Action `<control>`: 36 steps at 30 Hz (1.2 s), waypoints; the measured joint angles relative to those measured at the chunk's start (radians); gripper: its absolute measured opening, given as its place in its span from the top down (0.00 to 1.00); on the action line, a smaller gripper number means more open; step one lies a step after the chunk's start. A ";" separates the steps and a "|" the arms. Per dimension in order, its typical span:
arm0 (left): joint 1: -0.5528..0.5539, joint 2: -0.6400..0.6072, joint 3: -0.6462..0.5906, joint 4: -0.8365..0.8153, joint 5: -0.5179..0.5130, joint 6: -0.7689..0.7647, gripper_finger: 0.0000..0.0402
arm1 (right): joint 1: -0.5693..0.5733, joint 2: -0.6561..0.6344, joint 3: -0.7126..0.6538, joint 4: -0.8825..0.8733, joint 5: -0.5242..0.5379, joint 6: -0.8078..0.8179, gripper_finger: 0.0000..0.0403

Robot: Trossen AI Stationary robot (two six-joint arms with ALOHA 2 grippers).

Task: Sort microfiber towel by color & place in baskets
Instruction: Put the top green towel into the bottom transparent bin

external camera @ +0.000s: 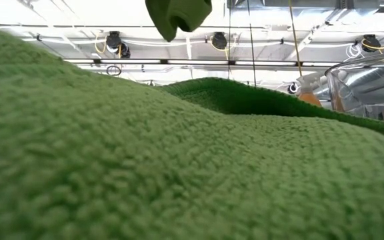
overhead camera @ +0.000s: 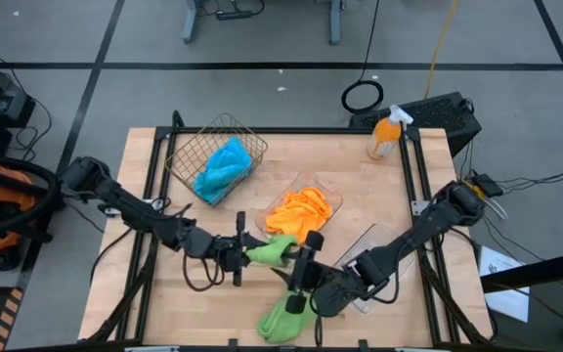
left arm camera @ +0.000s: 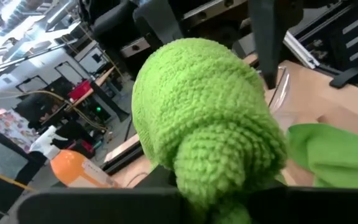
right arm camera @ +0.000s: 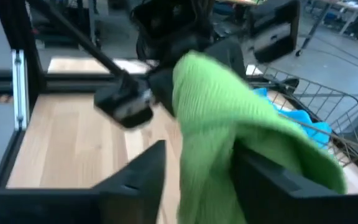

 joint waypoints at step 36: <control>0.001 -0.066 0.000 -0.123 -0.039 -0.028 0.88 | -0.077 -0.031 -0.002 -0.009 -0.084 -0.025 0.02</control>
